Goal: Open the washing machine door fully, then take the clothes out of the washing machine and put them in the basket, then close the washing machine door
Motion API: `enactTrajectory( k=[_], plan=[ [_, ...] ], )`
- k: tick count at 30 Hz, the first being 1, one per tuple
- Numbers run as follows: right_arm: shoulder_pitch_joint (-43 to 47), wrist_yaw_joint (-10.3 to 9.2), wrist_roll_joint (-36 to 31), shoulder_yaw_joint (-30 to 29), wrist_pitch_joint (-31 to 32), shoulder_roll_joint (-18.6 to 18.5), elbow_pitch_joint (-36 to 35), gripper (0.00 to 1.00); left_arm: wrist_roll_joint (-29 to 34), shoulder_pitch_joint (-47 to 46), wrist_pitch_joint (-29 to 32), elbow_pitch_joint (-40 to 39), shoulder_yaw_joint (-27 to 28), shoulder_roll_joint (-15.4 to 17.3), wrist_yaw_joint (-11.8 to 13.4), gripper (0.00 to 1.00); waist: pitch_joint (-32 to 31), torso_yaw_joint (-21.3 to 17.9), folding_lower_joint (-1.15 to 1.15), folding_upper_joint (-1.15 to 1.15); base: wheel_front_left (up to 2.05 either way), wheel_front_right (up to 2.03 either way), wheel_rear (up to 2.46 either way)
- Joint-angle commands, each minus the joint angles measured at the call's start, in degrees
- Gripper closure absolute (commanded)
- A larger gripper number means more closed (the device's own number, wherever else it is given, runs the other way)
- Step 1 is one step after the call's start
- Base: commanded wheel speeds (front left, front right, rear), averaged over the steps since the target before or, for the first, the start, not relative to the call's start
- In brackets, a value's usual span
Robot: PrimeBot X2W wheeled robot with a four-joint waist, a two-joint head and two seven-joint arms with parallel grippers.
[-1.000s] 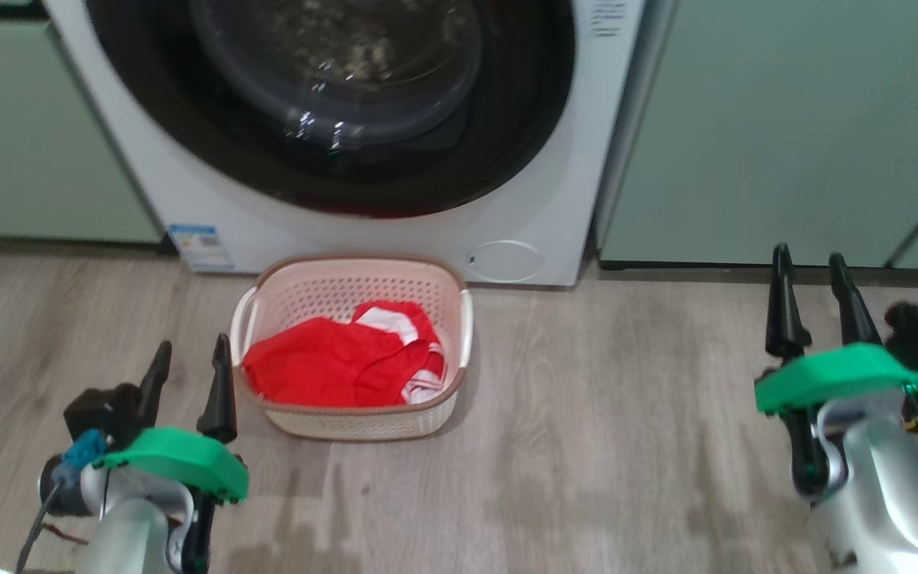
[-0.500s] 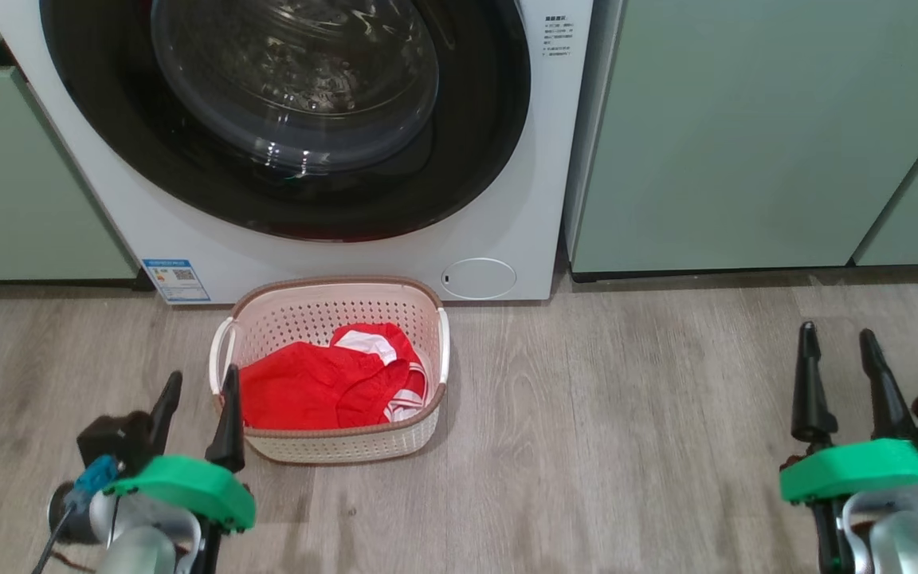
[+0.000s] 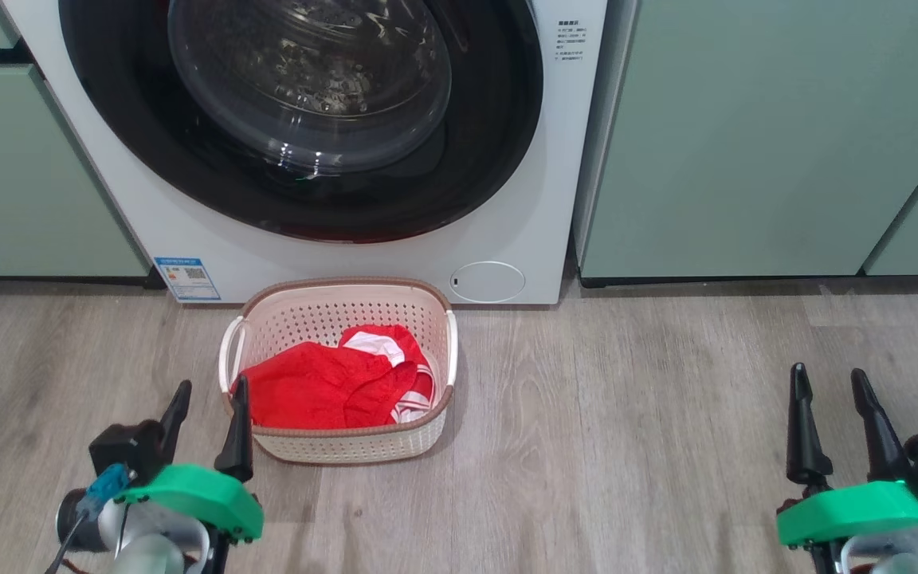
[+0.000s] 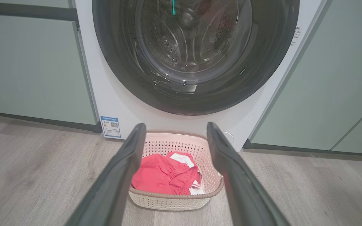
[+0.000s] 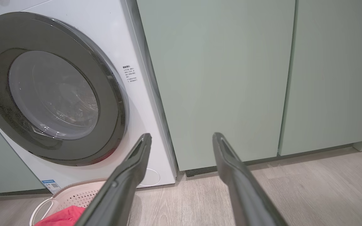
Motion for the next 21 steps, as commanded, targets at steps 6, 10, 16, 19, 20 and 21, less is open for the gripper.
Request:
enactTrajectory(
  k=[6, 10, 16, 19, 20, 21],
  plan=[
    [-1.3, -0.05, -0.4, 1.0, -0.3, -0.1, -1.5, 0.00, 0.8, -2.0, -0.4, -1.7, 1.8, 0.5, -0.4, 0.00, -0.2, -0.1, 0.00, 0.00, 0.00, 0.00, 0.00],
    [-1.3, -0.05, -1.2, 1.0, -0.3, -0.1, -1.4, 0.00, 0.9, -2.1, -0.4, -1.7, 1.8, 0.5, -0.4, 0.00, -0.1, 0.0, 0.00, 0.00, 0.00, 0.00, 0.00],
    [-1.4, -0.05, -1.5, 2.0, -0.3, -0.1, -1.4, 0.00, 1.1, -2.2, -0.4, -1.7, 2.1, 0.4, -0.4, 0.00, 0.0, 0.1, 0.00, 0.00, 0.00, 0.00, 0.00],
    [-1.5, -0.05, -1.5, 2.1, -0.3, -0.1, -1.4, 0.00, 1.1, -2.4, -0.4, -1.6, 2.2, 0.4, -0.4, 0.00, 0.1, 0.2, 0.00, 0.00, 0.00, 0.00, 0.00],
    [-1.5, -0.05, -1.5, 2.1, -0.3, -0.1, -1.4, 0.00, 1.1, -2.4, -0.4, -1.6, 2.2, 0.4, -0.4, 0.00, 0.1, 0.3, 0.00, 0.00, 0.00, 0.00, 0.00],
    [-1.5, -0.05, -1.5, 2.1, -0.3, -0.1, -1.4, 0.00, 1.1, -2.4, -0.4, -1.6, 2.2, 0.3, -0.4, 0.00, 0.1, 0.3, 0.00, 0.00, 0.00, 0.00, 0.00]
  ],
)
